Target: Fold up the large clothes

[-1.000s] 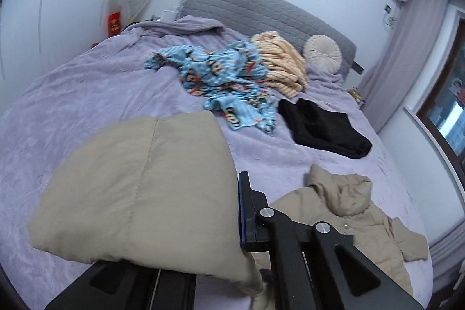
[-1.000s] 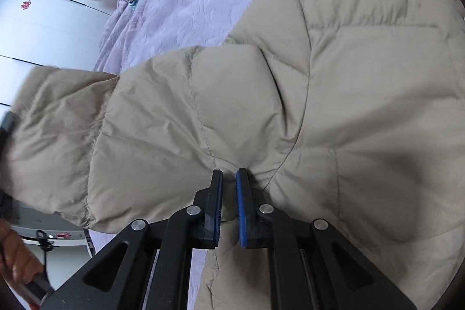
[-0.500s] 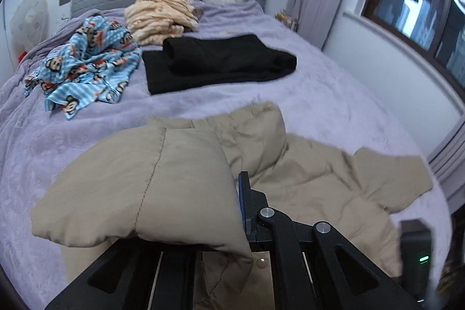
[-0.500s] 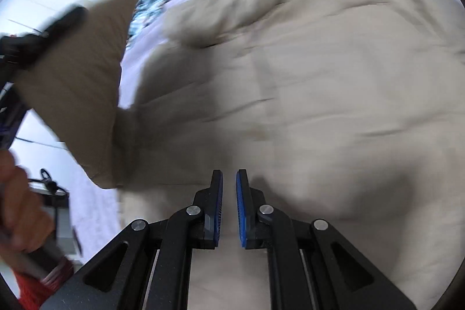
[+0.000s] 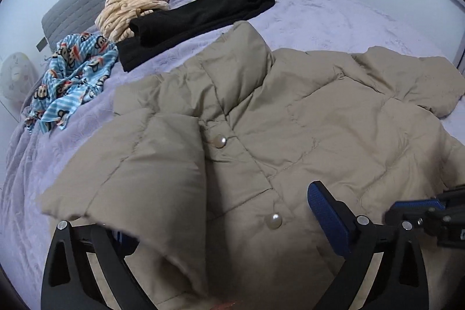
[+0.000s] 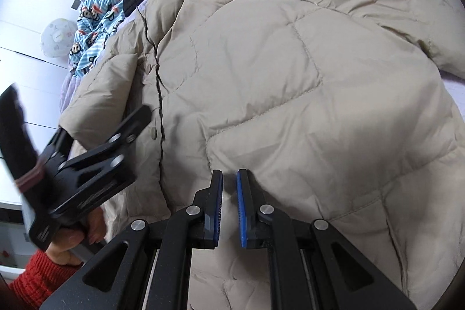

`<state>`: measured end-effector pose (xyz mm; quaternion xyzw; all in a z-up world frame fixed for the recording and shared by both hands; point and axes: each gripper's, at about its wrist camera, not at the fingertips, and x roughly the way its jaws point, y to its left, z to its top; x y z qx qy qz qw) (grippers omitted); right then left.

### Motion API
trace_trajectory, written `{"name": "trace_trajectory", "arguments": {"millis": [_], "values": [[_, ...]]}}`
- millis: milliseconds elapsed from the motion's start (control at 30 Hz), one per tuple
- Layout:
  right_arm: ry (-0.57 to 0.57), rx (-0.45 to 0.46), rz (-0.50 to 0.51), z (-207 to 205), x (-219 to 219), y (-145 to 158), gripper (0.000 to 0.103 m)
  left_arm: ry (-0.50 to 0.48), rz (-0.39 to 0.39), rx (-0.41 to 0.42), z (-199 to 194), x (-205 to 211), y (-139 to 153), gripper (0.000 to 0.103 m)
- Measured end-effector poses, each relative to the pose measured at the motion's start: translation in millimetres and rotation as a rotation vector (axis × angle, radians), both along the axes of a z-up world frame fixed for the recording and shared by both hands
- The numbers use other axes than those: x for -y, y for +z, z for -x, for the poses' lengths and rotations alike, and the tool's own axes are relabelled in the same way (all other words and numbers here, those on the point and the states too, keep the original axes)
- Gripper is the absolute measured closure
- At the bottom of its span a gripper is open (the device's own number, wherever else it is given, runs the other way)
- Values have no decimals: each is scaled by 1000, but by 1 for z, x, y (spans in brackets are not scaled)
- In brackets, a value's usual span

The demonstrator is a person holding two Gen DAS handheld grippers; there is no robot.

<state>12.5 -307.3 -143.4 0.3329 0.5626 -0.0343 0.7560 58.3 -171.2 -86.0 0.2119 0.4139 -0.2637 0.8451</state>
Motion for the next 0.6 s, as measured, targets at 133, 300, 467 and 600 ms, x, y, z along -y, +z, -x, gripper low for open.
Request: {"name": "trace_trajectory", "arguments": {"millis": [133, 300, 467, 600], "values": [[80, 28, 132, 19, 2, 29, 33, 134, 60, 68, 14, -73, 32, 2], [277, 177, 286, -2, -51, 71, 12, 391, -22, 89, 13, -176, 25, 2], [533, 248, 540, -42, -147, 76, 12, 522, -145, -4, 1, -229, -28, 2], [682, 258, 766, -72, -208, 55, 12, 542, -125, 9, -16, -223, -48, 2]]}}
